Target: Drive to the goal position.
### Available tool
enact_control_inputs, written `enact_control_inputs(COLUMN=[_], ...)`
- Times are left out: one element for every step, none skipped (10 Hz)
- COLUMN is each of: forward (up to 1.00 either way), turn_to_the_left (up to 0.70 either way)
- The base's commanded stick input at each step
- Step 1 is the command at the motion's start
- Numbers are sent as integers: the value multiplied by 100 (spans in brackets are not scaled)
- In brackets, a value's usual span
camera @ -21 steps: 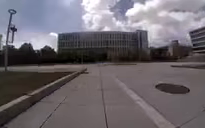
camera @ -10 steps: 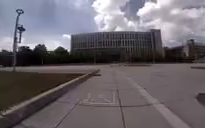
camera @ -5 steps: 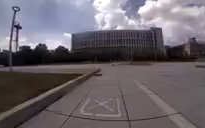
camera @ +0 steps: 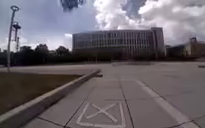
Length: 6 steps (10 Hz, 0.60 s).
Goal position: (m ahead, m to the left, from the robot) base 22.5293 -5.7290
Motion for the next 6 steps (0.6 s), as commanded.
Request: enact_control_inputs(forward=[6,6,6,5,6,6], turn_to_the_left=[0,0,0,0,0,0])
